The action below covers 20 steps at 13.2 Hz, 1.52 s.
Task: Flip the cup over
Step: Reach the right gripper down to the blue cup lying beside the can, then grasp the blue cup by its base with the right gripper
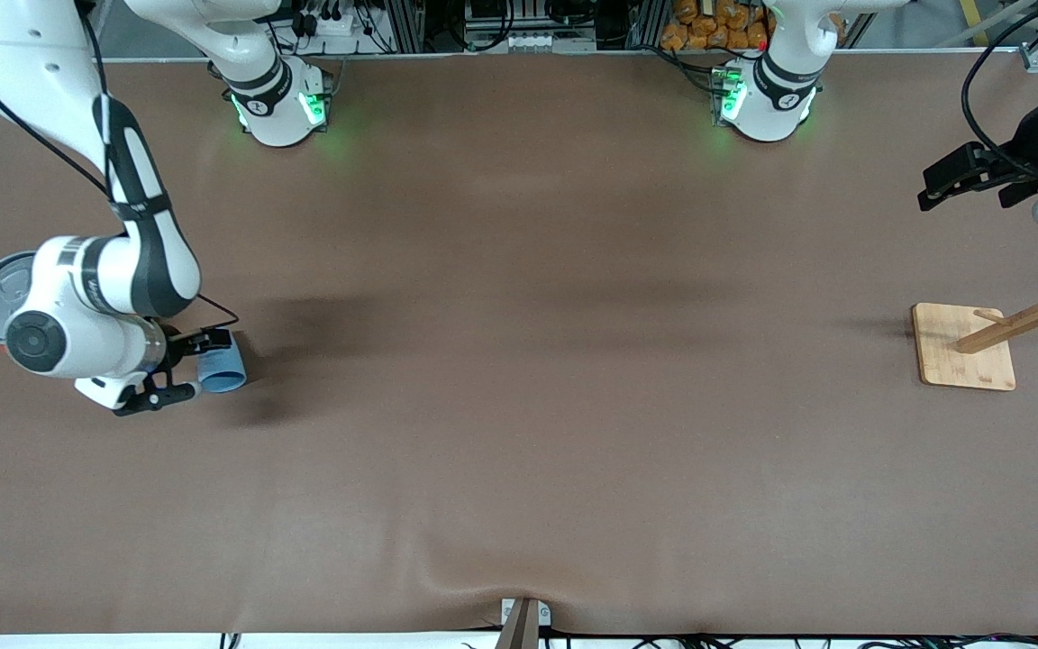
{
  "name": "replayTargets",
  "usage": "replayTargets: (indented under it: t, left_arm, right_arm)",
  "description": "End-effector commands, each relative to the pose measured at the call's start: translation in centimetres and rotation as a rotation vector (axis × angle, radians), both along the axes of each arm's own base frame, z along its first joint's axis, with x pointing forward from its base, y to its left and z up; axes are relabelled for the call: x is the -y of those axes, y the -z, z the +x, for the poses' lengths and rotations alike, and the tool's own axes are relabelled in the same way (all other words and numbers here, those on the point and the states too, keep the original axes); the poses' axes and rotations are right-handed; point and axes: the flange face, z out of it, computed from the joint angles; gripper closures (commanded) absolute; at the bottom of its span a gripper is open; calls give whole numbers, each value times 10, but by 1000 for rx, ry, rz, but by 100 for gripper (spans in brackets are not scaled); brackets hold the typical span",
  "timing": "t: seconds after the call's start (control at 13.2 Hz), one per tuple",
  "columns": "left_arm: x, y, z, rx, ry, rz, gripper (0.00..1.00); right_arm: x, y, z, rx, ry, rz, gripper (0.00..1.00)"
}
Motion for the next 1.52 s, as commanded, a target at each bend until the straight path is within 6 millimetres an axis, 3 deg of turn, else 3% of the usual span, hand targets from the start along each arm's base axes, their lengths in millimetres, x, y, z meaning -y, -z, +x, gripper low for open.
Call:
replayTargets:
  t: [0.0,0.15,0.3,0.38,0.46,0.53,0.61,0.76,0.91,1.06,1.29,1.44]
  left_arm:
    - [-2,-2,0,-8,6,-14,0]
    - [-1,-1,0,-10,7,-14,0]
    - [0,-1,1,-10,9,-14,0]
    - [0,-2,0,-8,9,-14,0]
    - [1,-2,0,-8,11,-15,0]
    - [1,-2,0,-8,10,-14,0]
    - [0,-1,1,-11,9,-15,0]
    - [-1,-1,1,-11,6,-15,0]
    - [-1,-1,1,-10,6,-15,0]
    - [-1,-1,1,-10,6,-15,0]
    - [0,-1,1,-11,9,-15,0]
    - [-1,0,1,-11,7,-15,0]
  right_arm:
    - [9,29,-10,43,-64,16,0]
    - [23,48,-11,43,-77,20,0]
    - [27,55,-14,35,-77,30,0]
    - [28,56,-15,28,-77,31,13]
    - [26,55,-16,24,-83,33,37]
    - [21,50,-17,29,-124,44,51]
    - [15,40,-15,43,-188,61,60]
    - [-11,11,-4,97,-368,104,61]
    - [-54,-16,10,156,-594,152,61]
    - [-110,-41,24,213,-781,198,61]
    - [-216,-59,13,251,-1026,208,62]
    - [-293,-69,-5,282,-1212,158,62]
